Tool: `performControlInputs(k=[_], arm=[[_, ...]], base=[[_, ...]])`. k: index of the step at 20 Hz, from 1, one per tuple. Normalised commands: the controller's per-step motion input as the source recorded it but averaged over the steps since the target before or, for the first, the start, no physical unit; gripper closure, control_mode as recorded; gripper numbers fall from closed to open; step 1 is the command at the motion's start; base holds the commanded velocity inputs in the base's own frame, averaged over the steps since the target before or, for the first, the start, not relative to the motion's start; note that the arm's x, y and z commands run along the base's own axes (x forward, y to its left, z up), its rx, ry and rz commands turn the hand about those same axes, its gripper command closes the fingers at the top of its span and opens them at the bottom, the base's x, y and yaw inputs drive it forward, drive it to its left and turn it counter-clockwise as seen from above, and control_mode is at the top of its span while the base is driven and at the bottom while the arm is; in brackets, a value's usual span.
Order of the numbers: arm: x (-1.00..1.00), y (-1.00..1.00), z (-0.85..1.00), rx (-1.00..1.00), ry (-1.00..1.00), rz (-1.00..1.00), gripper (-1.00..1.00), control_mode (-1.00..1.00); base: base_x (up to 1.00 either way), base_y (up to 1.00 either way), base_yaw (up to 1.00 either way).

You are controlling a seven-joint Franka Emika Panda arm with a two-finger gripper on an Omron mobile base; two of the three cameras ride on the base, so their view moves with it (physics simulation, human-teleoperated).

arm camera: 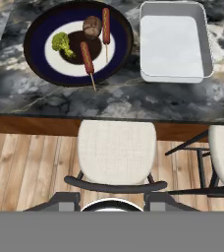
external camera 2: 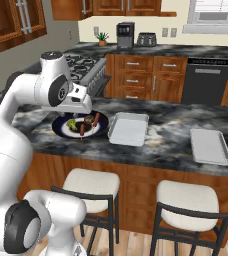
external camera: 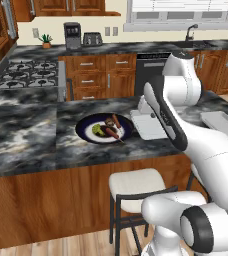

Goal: Place one cooked food and one vegetable from the large plate to each tupperware container.

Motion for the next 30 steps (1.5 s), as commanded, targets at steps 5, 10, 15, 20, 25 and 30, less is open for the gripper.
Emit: performControlInputs(k=[5,10,15,20,25,30], arm=[[-0.06,0.09,-0.07,0.01,0.00,0.00,-1.00,-1.00],[0.54,0.25,-0.44,0.00,0.02,0.01,-1.00,-1.00],[0.56,0.20,-0.45,0.00,0.12,0.10,-1.00,-1.00],[0.65,0.18,-0.36,0.00,0.21,0.10,-1.00,-1.00],[0.59,0.31,-0.39,0.00,0.13,0.07,-1.00,-1.00],[0.55,0.21,-0.52,0.05,0.06,0.04,-1.00,-1.00]], base=[[0.00,0.00,0.00],[0.00,0.00,0.00],[0.00,0.00,0.00],[0.00,0.00,0.00],[0.00,0.00,0.00],[0.00,0.00,0.00]])
